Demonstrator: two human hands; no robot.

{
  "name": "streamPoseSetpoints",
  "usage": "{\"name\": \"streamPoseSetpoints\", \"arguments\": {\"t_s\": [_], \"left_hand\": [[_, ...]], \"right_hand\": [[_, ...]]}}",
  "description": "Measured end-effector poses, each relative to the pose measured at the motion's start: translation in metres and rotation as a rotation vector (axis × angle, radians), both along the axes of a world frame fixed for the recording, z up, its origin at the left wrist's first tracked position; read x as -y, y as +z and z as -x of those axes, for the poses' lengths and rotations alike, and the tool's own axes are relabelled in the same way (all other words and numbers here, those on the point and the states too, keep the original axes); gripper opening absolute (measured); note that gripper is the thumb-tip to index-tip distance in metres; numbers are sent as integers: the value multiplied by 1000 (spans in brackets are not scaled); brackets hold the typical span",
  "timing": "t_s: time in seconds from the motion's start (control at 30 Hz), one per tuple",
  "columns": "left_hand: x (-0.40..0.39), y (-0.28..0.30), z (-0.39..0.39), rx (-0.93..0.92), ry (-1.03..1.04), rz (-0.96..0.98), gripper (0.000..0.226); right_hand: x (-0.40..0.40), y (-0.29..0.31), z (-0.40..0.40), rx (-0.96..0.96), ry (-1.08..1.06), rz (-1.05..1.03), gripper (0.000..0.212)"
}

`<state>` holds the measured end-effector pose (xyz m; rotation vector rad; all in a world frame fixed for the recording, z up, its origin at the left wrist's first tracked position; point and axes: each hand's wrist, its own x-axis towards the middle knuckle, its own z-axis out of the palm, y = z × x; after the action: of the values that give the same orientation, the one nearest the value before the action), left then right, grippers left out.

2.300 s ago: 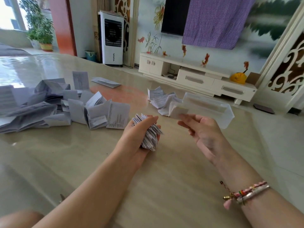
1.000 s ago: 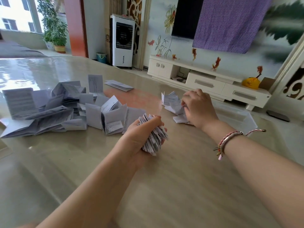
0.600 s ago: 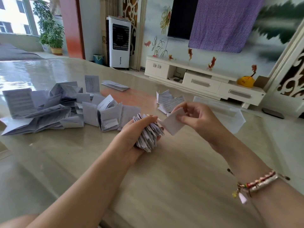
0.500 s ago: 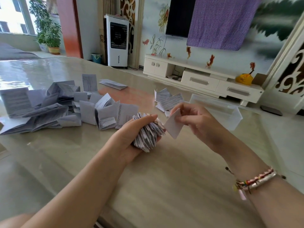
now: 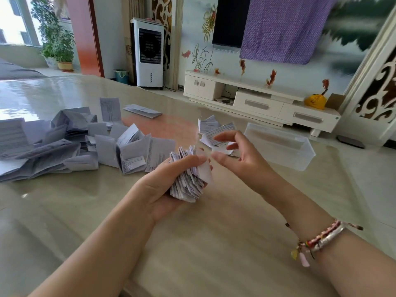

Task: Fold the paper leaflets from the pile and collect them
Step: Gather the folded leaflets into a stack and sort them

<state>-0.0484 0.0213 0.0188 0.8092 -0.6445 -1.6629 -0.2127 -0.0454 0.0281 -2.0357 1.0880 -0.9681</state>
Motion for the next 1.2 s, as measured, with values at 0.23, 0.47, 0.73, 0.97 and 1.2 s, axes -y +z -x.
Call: {"name": "streamPoseSetpoints", "arguments": {"t_s": [0.23,0.47,0.73,0.97,1.2], "left_hand": [[4,-1,1,-23,104,-85,27],[5,-1,2,-43,186,-100,26],[8,-3,4,-111,262,-85,36],[3,-6,2,-125,250,-5,31],[5,-3,-1,-133,256,-14,48]], "right_hand": [[72,-21,8,-417,-479,-46,17],[59,-15,1,171,-446,-120,24],[-11,17,-17,373,195,-391,13],[-17,9,-28,12,106,-79,9],[-22,7,-26,-303,111,291,40]]}}
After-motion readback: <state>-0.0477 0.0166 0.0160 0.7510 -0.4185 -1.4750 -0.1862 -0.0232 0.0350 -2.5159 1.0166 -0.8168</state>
